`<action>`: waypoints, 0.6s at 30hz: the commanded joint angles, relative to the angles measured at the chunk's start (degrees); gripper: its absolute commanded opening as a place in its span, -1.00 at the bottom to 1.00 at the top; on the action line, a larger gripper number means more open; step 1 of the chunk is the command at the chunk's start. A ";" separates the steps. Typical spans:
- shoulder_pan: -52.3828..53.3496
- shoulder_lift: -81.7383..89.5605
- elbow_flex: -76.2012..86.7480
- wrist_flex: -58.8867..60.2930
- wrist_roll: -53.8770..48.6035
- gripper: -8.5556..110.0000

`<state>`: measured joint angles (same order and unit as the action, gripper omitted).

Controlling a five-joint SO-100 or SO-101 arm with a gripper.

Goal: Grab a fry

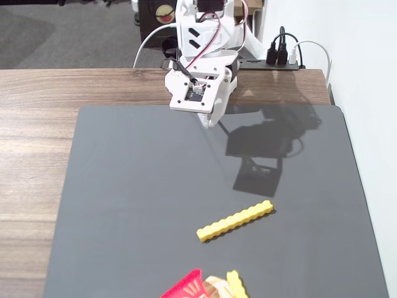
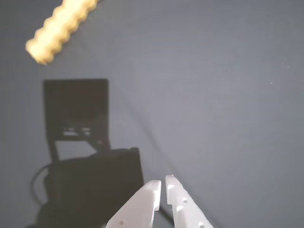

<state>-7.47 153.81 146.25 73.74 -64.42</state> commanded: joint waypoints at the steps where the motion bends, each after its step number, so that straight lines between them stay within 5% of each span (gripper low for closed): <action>1: -1.93 -6.15 -6.33 -1.14 5.10 -0.85; 18: -6.94 -37.62 -29.79 -5.54 30.76 -0.85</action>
<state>-14.06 118.48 120.94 68.99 -35.51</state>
